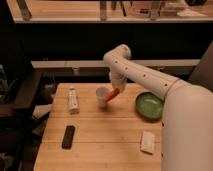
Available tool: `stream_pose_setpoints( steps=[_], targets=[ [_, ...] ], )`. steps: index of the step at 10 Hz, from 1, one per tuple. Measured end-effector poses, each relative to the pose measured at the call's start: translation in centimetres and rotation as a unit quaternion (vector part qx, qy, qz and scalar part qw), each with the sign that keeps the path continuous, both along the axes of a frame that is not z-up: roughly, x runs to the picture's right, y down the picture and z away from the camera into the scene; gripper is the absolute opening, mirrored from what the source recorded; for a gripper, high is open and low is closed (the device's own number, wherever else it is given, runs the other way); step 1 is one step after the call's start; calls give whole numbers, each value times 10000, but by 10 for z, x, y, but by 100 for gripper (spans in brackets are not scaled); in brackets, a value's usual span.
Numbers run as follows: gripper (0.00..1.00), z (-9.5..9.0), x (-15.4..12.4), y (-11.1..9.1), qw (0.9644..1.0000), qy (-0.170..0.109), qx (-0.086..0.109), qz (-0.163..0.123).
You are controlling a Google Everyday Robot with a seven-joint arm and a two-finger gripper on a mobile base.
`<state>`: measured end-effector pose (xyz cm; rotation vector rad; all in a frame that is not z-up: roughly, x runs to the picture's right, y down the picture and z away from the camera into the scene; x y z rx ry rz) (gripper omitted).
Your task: Place the pepper in the ceramic cup
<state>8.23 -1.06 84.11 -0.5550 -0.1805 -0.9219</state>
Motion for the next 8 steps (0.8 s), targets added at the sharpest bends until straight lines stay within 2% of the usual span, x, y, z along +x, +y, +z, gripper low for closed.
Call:
stream_pose_setpoints(
  steps=[8],
  targets=[
    [1,1,-19,-11,9992,-115,232,-319]
  ],
)
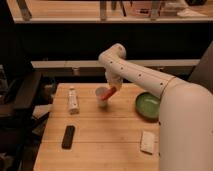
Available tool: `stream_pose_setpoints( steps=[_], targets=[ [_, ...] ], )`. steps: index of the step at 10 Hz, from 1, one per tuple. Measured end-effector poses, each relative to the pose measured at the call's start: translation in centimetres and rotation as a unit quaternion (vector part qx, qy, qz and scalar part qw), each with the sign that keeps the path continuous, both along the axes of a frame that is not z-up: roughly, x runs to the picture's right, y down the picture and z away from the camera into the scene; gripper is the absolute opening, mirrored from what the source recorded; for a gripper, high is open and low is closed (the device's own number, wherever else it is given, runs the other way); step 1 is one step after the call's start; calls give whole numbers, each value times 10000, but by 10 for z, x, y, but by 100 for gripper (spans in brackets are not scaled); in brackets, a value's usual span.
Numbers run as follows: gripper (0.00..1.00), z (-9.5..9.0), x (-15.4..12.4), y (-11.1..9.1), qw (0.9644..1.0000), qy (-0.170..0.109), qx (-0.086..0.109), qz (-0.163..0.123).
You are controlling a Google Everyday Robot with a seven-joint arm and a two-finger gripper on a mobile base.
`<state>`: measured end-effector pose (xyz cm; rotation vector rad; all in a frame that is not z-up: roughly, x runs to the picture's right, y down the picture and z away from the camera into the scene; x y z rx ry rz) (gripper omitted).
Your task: Place the pepper in the ceramic cup
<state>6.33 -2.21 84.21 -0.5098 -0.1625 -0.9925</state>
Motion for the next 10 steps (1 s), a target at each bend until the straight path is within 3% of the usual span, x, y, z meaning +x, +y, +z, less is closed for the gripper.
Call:
stream_pose_setpoints(
  steps=[10],
  targets=[
    [1,5,-13,-11,9996,-43,238,-154]
  ],
)
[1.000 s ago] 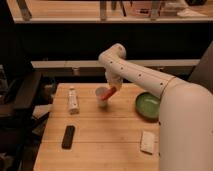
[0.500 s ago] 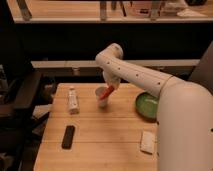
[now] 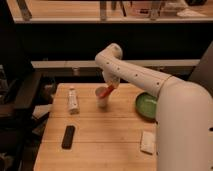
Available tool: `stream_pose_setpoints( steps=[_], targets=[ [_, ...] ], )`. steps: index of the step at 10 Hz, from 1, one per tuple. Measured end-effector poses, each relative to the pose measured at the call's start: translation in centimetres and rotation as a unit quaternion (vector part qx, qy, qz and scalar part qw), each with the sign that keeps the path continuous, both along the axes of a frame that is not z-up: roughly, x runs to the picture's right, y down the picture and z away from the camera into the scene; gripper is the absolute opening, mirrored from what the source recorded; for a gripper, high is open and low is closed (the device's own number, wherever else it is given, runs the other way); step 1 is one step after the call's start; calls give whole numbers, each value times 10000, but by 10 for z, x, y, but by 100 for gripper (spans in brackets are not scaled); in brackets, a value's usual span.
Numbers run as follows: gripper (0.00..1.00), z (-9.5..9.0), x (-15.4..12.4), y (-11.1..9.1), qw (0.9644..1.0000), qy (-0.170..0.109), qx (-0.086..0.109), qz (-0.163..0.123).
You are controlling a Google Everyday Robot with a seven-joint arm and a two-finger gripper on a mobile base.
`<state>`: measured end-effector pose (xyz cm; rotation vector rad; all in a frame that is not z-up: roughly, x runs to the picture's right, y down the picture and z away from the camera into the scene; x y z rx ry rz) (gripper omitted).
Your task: Place the pepper in the ceramic cup
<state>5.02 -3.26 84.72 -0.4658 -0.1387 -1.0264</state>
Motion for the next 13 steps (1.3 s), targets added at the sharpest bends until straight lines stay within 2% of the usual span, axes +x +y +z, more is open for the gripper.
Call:
stream_pose_setpoints(
  steps=[13],
  targets=[
    [1,5,1,-7,9998,-117,165,-50]
  ],
)
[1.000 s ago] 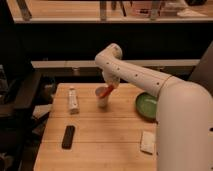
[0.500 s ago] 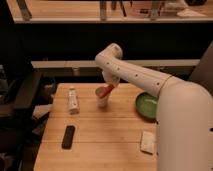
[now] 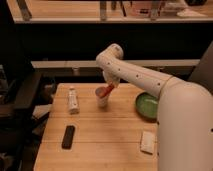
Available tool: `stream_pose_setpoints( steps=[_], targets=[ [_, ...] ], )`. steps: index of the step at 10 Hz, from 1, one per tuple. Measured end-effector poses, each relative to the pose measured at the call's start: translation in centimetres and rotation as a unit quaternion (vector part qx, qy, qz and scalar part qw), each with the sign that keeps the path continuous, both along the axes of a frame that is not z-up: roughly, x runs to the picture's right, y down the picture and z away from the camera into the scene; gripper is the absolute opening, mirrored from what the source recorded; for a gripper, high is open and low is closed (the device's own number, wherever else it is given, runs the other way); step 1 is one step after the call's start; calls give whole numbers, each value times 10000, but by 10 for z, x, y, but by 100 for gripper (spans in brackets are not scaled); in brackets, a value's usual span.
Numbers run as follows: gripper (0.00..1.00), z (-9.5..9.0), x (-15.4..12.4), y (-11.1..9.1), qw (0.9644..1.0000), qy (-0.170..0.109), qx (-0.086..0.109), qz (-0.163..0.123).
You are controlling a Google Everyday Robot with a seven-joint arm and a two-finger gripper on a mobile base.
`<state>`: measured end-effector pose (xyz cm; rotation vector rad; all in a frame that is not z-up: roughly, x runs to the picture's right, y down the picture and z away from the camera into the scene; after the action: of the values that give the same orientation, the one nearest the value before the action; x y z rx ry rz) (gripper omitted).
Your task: Place the pepper in the ceramic cup
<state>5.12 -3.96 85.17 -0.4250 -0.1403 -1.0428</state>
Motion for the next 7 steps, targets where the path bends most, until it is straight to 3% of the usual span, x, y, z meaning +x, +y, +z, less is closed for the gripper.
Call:
stream_pose_setpoints(
  steps=[7],
  targets=[
    [1,2,3,-2,10000,-53,62,-4]
  ],
)
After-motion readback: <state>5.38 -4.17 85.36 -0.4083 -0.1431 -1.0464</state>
